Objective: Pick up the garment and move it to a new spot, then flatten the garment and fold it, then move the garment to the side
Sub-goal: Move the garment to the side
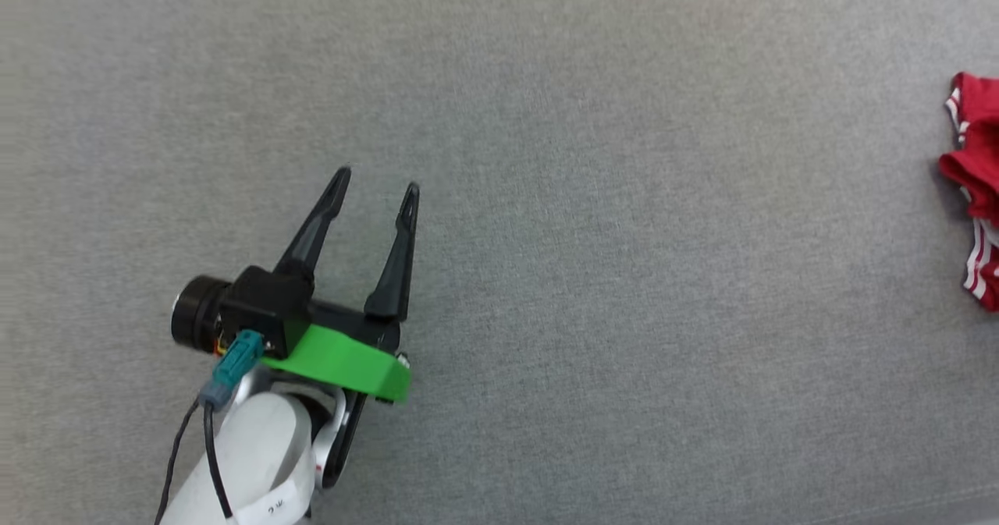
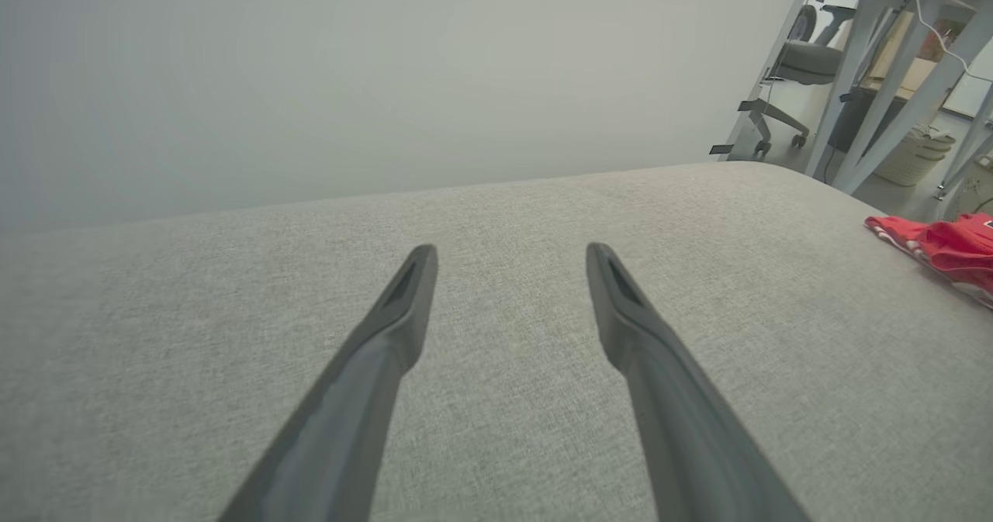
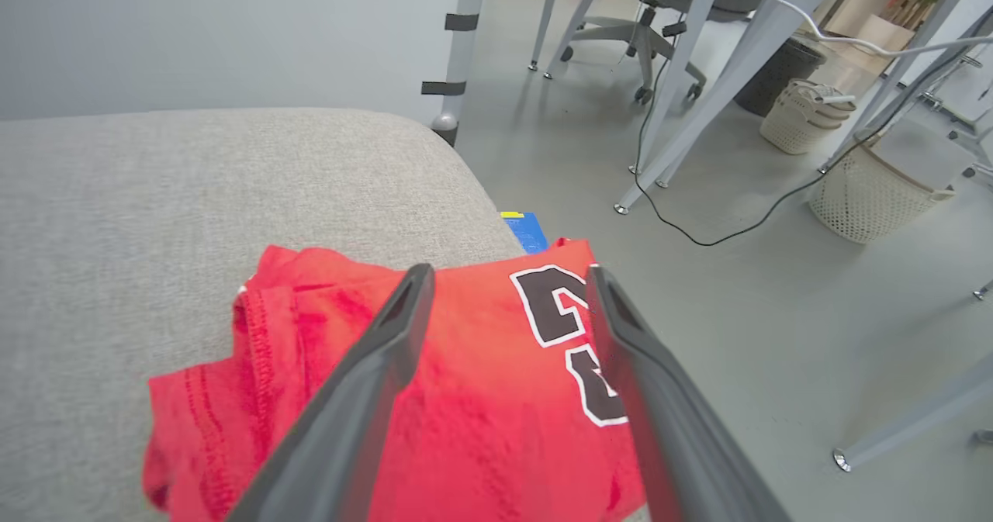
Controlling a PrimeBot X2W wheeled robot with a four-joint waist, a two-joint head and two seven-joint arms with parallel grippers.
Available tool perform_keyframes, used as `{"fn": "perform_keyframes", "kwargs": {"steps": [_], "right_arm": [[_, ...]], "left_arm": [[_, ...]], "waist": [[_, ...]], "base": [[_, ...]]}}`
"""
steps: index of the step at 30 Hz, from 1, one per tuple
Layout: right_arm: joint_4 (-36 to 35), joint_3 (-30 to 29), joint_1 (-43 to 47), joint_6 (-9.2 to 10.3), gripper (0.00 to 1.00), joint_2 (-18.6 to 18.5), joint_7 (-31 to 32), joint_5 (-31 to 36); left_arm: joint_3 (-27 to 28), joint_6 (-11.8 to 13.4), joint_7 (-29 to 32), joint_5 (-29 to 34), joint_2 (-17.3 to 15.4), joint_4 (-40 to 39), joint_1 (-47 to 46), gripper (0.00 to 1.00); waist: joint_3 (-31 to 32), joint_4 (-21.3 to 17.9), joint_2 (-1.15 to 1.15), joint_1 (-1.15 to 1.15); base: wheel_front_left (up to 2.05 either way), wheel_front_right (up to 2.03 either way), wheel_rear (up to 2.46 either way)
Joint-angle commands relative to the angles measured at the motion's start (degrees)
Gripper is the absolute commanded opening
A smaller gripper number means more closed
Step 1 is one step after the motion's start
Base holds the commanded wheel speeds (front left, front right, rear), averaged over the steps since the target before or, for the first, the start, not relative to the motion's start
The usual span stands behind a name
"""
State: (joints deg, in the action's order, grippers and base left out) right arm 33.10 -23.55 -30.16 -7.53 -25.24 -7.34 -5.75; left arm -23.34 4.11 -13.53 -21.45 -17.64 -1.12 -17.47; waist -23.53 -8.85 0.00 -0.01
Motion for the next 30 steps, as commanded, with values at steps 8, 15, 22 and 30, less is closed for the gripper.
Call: {"fn": "perform_keyframes", "kwargs": {"steps": [8, 15, 22, 30], "right_arm": [[-12.0, 5.1, 13.2, 0.04, 1.00, 7.7, -1.0, -3.4], [-23.1, 10.5, 22.0, 0.04, 1.00, 14.4, -0.2, -4.5], [-31.6, 17.0, 27.8, 0.04, 1.00, 18.8, 2.3, -4.8], [-37.7, 19.9, 34.4, 0.04, 1.00, 21.1, 4.5, -4.7]], "left_arm": [[2.6, 2.6, -1.1, -2.1, 1.4, 2.3, 6.6, 1.00], [5.3, 3.9, -1.4, -2.4, 1.4, 3.5, 10.0, 1.00], [7.9, 4.8, -1.4, -2.1, 0.0, 4.3, 12.7, 1.00], [8.5, 4.4, -1.4, -2.5, -1.5, 5.6, 16.3, 1.00]], "waist": [[12.2, 6.3, 0.00, 0.01], [15.8, 9.0, 0.00, 0.01], [18.8, 10.8, 0.00, 0.01], [22.5, 11.5, 0.00, 0.01]], "base": [[0.00, 0.00, 0.00], [0.00, 0.00, 0.00], [0.00, 0.00, 0.00], [0.00, 0.00, 0.00]]}}
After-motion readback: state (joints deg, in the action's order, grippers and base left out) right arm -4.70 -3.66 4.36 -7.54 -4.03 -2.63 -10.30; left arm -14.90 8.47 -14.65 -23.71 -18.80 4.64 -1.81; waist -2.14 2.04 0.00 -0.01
